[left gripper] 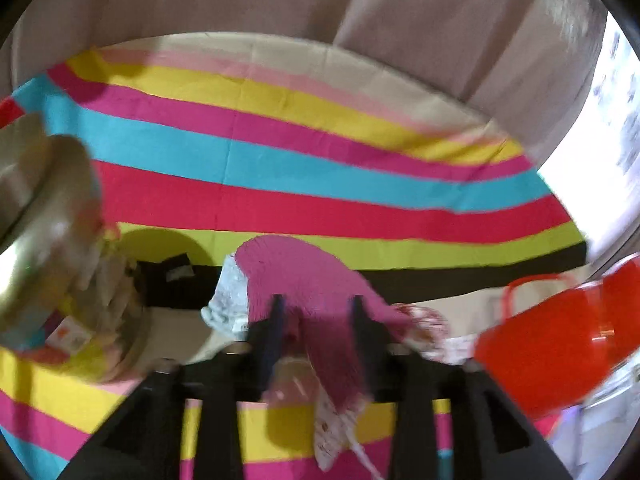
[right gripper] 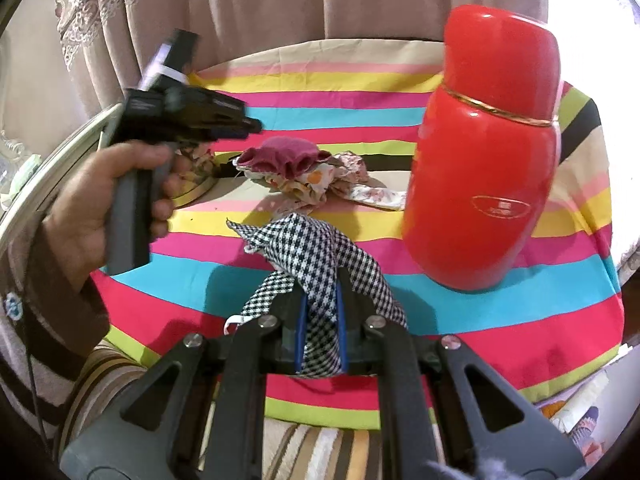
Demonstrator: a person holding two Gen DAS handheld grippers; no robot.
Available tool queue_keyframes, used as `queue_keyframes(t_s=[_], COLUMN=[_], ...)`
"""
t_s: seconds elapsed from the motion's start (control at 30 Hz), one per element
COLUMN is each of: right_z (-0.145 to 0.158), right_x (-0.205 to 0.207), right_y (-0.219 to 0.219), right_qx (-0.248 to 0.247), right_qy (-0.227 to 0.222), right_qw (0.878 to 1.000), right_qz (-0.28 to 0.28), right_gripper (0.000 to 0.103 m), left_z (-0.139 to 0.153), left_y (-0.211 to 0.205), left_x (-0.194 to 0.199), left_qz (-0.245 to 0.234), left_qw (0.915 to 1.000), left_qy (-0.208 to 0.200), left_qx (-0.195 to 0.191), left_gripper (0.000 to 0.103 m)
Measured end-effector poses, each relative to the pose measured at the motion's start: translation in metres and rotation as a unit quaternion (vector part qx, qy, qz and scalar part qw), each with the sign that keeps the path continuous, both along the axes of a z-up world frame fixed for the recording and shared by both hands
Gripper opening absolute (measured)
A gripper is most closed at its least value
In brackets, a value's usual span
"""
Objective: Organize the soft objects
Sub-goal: 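Carry the checked and magenta cloths over the white box and open both tools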
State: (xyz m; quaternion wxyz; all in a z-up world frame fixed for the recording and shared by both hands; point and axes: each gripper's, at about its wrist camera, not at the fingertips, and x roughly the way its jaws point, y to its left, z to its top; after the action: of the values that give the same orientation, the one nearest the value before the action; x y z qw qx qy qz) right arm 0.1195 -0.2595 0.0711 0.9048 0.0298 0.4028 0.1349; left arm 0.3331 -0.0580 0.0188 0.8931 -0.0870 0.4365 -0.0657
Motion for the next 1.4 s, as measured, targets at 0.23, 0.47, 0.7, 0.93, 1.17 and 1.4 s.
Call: queue_keyframes(t_s=[0.23,0.47,0.7,0.93,1.17,1.4], right_z=[0.003,0.003,0.015,0.027,0.035,0.048], right_x=[-0.01,-0.013,-0.028,-0.044,-0.06,-0.086], right_y=[-0.032,-0.057,-0.065,-0.077,-0.099,-0.144], right_qx=[-0.002,0.008,0.012,0.018,0.018,0.004], right_qy=[0.004,0.007,-0.006,-0.016,-0.021,-0.031], right_qw=[0.999,0.998,0.998,0.997,0.995,0.99], right_qz=[-0.038,-0.061,-0.068,-0.076,-0.097,-0.14], right_gripper=[0.016,0.016,0.015,0.016,0.015,0.015], left_z=[-0.03,0.017,0.055,0.083,0.086,0.084], left_y=[-0.016,0.021,0.053,0.057,0.015,-0.049], left_x=[0.024,-0.025,-0.088,-0.14,-0.183,-0.219], left_qz=[-0.015,0.012,0.03,0.027,-0.034,-0.112], left_qw=[0.9984,0.999,0.9927,0.9873,0.9861,0.9801], left_qy=[0.029,-0.04,-0.083,-0.111,-0.107,-0.094], left_qx=[0.046,-0.012,-0.081,-0.11,-0.123,-0.134], left_gripper=[0.008,0.008,0.008,0.008,0.008,0.008])
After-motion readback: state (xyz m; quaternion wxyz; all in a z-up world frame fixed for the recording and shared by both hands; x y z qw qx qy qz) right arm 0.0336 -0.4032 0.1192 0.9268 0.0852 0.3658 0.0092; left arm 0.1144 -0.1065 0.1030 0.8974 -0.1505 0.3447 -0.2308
